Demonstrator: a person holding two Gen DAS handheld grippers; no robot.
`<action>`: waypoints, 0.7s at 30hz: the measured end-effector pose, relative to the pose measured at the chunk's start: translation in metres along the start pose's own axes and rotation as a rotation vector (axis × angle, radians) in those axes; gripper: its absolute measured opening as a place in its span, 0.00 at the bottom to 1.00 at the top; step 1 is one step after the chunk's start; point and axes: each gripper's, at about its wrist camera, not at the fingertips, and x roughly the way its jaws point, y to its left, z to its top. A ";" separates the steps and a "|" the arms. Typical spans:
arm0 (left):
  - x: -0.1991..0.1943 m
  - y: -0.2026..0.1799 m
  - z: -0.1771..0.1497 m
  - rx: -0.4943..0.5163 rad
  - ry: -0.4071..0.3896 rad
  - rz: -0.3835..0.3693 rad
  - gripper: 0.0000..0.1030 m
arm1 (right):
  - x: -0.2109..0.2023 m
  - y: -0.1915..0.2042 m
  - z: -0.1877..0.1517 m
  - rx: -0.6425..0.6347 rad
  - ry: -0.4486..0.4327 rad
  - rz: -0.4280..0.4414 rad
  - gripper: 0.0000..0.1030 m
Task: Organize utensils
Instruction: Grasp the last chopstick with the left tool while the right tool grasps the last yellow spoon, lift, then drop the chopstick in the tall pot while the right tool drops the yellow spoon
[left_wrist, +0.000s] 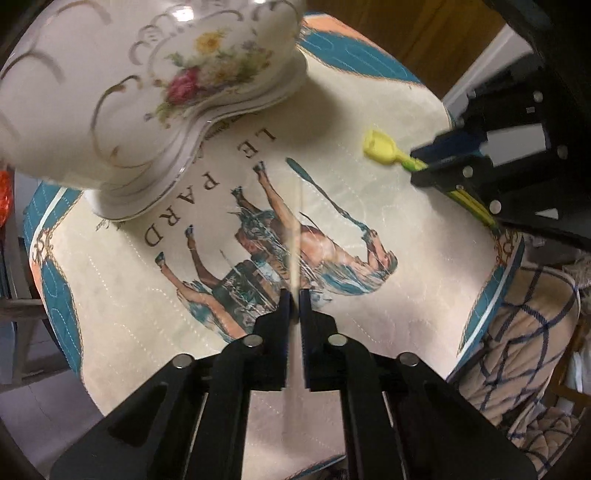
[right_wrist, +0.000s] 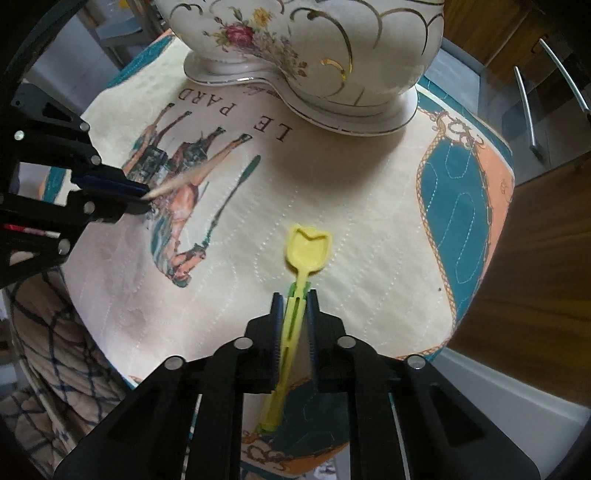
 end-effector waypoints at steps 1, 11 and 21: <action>-0.002 0.003 -0.005 -0.011 -0.025 -0.002 0.04 | -0.001 0.000 -0.002 0.012 -0.016 0.009 0.10; -0.043 0.025 -0.063 -0.144 -0.426 -0.058 0.04 | -0.015 -0.020 -0.026 0.163 -0.301 0.156 0.10; -0.092 0.027 -0.090 -0.247 -0.731 -0.049 0.04 | -0.041 -0.030 -0.053 0.307 -0.642 0.271 0.10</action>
